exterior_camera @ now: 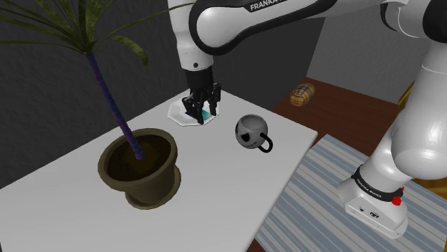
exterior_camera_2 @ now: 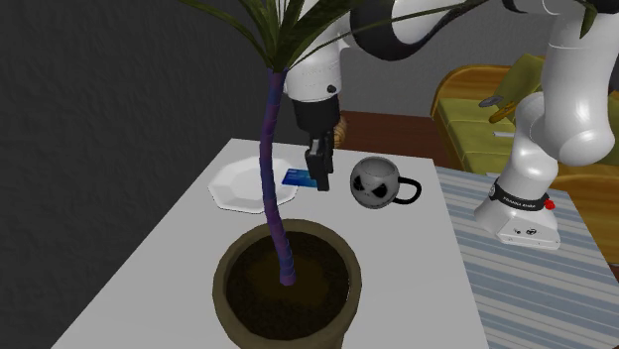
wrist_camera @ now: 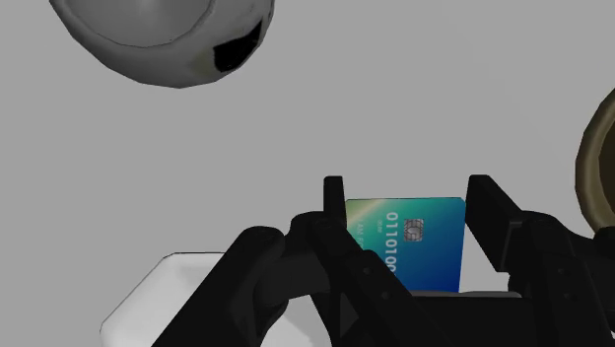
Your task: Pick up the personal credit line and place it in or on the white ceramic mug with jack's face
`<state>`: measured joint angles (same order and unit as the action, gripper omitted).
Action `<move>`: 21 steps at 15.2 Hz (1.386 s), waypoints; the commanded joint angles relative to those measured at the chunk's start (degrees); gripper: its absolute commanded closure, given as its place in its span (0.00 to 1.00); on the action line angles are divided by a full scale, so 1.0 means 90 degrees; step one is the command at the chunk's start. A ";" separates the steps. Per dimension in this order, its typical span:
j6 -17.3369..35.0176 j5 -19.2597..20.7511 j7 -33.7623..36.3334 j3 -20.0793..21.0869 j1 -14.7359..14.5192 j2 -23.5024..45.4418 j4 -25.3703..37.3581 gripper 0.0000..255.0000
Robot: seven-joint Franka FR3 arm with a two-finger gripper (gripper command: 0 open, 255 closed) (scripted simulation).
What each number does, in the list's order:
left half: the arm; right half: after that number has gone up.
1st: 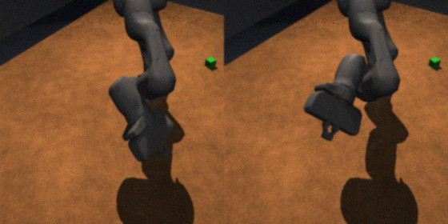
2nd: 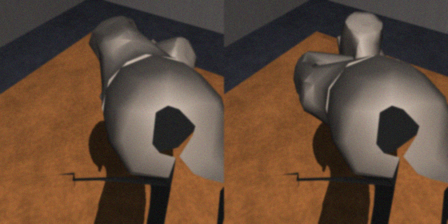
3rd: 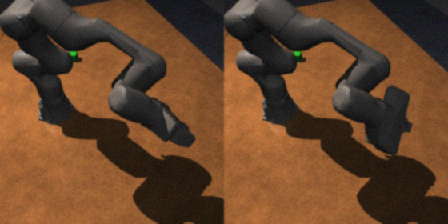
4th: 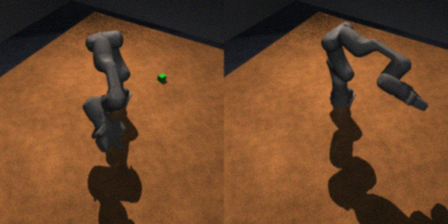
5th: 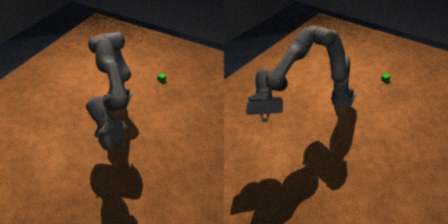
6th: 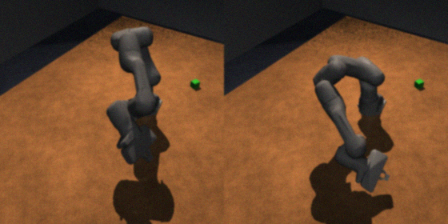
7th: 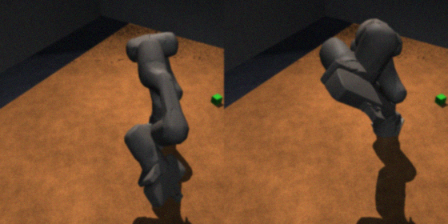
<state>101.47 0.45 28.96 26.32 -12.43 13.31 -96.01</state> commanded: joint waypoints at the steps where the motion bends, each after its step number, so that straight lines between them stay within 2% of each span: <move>1: -0.0170 -0.0009 0.0020 0.0010 -0.0012 -0.0016 0.0152 1.00; 7: -0.0620 -0.0022 0.0039 0.0022 -0.0023 -0.0046 0.0577 1.00; 13: -0.0312 -0.0751 -0.0614 -0.0105 0.0368 -0.1814 -0.1372 1.00; 21: -0.0484 -0.1392 -0.1476 -0.0613 0.0403 -0.4004 -0.3356 1.00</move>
<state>97.39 -11.54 16.40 21.32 -8.67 -20.45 -124.20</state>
